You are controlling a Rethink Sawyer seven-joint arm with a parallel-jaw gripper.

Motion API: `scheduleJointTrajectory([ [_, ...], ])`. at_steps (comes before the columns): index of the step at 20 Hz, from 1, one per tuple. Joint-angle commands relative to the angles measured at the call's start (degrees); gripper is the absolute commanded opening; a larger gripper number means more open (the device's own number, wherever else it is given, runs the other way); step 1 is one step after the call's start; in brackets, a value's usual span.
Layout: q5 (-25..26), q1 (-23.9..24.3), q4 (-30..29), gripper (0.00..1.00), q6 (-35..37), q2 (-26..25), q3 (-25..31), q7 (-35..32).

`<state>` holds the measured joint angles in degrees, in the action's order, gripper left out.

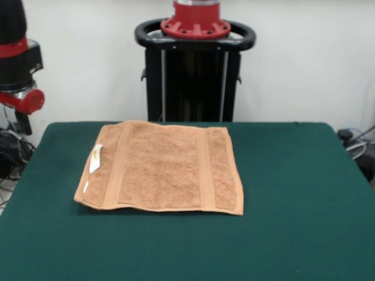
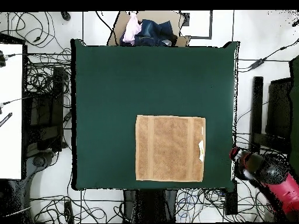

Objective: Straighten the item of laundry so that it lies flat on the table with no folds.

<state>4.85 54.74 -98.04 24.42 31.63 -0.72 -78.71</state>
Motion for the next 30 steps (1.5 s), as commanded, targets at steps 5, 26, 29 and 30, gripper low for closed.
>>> scheduleJointTrajectory([
  [5, 3.6, -1.9, 3.2, 0.0, 8.7, -0.5, 7.8, 1.3],
  [26, -9.3, -14.4, 8.6, 0.0, 10.2, -3.2, 4.4, -15.3],
  [29, -11.5, -15.8, 8.2, 0.0, 9.0, -3.4, 3.9, -16.9],
  [30, -12.2, -16.2, 8.5, 0.0, 8.4, -3.9, 3.7, -17.2],
])
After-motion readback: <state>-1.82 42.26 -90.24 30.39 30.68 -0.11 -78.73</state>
